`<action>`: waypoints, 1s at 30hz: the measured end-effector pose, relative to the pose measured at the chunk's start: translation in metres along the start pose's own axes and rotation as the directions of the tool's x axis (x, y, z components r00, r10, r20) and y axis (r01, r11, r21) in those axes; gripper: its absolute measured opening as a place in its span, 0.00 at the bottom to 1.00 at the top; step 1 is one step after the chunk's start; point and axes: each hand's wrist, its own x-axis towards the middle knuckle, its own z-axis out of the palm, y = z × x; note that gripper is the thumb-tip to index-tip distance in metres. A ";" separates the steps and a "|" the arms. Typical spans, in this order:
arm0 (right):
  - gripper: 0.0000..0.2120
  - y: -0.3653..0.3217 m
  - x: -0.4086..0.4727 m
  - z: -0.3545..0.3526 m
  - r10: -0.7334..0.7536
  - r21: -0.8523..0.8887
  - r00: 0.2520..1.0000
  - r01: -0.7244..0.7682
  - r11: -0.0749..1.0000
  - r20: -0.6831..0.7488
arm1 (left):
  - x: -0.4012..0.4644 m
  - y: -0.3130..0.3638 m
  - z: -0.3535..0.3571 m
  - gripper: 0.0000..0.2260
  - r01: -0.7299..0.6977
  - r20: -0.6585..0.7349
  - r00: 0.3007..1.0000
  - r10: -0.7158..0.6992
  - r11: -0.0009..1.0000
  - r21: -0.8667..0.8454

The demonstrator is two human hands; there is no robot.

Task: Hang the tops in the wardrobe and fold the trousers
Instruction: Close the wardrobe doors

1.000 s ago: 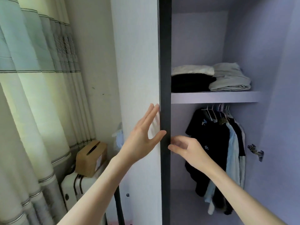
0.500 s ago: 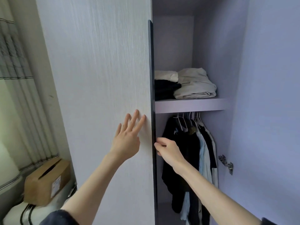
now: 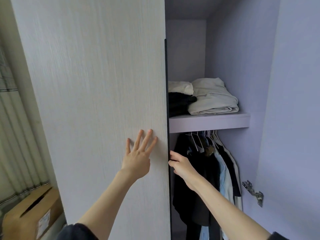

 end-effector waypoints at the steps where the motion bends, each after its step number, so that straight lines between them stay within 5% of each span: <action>1: 0.22 0.001 0.003 0.001 0.002 0.005 1.000 -0.002 1.000 -0.012 | 0.001 -0.001 0.006 0.38 0.001 -0.023 1.000 -0.001 1.000 0.003; 7: 0.25 0.016 0.009 0.004 0.033 -0.014 0.999 -0.033 0.999 -0.022 | 0.003 -0.005 0.033 0.43 -0.067 -0.238 0.970 0.049 0.996 -0.067; 14: 0.17 0.043 -0.053 -0.055 0.041 -0.139 0.991 -0.059 0.989 -0.131 | -0.020 0.046 0.009 0.25 -0.108 -0.325 0.934 -0.146 0.753 -0.649; 22: 0.14 0.030 -0.185 -0.165 -0.128 -0.304 0.915 0.006 0.953 -0.383 | -0.054 0.181 -0.054 0.22 -0.363 -0.437 0.898 0.048 0.644 -0.674; 26: 0.13 0.015 -0.252 -0.214 -0.311 -0.403 0.835 0.119 0.907 -0.454 | -0.076 0.263 -0.085 0.21 -0.462 -0.488 0.862 0.134 0.605 -0.649; 30: 0.11 0.001 -0.309 -0.271 -0.519 -0.506 0.644 0.227 0.832 -0.563 | -0.090 0.329 -0.104 0.21 -0.491 -0.485 0.853 0.194 0.614 -0.618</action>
